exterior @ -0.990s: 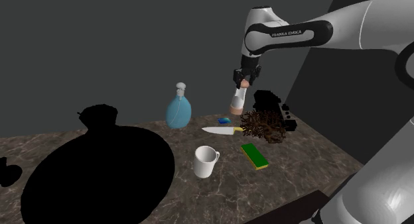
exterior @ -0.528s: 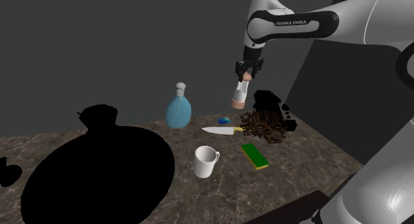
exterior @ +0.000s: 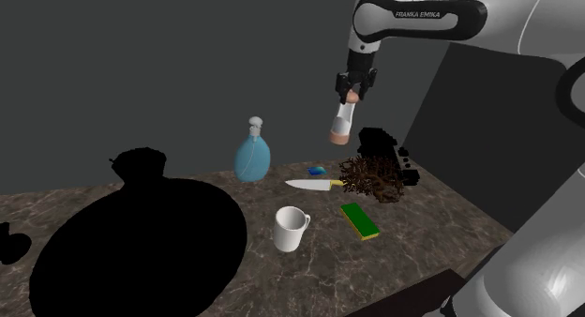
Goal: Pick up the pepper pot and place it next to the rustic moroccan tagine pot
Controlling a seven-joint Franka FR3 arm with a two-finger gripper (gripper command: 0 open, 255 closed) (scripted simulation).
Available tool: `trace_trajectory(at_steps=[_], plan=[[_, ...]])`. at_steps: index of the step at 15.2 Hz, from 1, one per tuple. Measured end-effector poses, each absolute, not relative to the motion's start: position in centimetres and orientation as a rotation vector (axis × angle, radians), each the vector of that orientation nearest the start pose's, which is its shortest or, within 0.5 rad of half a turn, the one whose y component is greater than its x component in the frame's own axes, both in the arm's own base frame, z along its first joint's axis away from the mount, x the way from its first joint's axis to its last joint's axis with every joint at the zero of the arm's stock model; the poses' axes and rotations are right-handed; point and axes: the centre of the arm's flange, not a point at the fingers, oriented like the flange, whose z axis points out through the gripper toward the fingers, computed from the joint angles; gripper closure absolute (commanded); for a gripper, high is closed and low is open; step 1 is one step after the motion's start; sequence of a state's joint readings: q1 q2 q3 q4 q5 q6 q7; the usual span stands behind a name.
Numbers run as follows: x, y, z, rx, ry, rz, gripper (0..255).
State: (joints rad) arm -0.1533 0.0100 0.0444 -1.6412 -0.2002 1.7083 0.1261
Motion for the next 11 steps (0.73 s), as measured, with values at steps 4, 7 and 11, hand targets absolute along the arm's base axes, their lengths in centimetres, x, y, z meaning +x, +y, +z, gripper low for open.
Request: trace_trajectory(at_steps=[4, 7, 11], plan=[[56.2, -8.1, 62.1, -3.319, 0.355, -0.098, 255], [56.3, -8.0, 63.7, -3.319, 0.355, -0.098, 255], [56.3, -8.1, 65.7, -3.319, 0.355, -0.098, 255]])
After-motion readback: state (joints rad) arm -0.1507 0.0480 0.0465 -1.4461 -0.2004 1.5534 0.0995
